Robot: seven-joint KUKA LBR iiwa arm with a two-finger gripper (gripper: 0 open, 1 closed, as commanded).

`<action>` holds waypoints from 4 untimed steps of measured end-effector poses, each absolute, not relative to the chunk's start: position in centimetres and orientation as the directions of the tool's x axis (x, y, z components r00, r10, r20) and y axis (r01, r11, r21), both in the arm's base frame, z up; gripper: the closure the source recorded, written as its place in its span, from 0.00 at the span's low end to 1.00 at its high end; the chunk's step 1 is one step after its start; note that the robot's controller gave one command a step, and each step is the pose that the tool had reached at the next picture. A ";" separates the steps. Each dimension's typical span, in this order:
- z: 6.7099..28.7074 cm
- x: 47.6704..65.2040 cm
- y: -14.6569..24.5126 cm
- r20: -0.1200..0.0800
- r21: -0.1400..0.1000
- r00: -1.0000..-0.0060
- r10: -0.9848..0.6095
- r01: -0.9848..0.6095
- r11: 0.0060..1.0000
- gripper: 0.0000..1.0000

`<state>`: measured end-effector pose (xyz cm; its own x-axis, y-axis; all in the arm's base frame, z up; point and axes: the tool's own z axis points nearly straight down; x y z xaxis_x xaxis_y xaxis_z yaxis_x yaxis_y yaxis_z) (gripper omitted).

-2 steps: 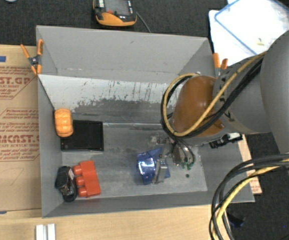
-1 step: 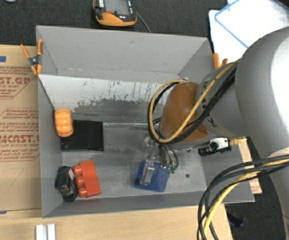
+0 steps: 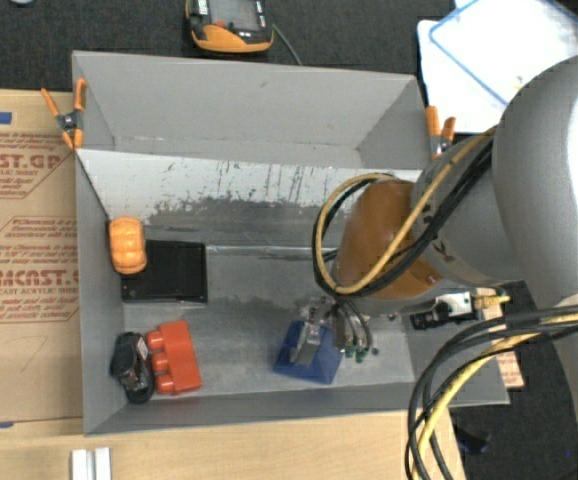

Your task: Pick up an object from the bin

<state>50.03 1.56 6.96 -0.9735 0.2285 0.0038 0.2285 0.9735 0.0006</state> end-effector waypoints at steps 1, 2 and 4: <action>7.0 50.0 1.6 0.004 0.001 -0.974 0.228 0.229 0.974 1.00; 8.5 49.7 1.6 0.016 -0.002 -0.973 0.228 0.228 0.974 1.00; 17.4 50.0 1.6 0.005 0.002 -0.974 0.228 0.228 0.974 1.00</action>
Offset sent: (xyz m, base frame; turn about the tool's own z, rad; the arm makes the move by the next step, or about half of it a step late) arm -0.0002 -0.0002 0.0809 -0.0002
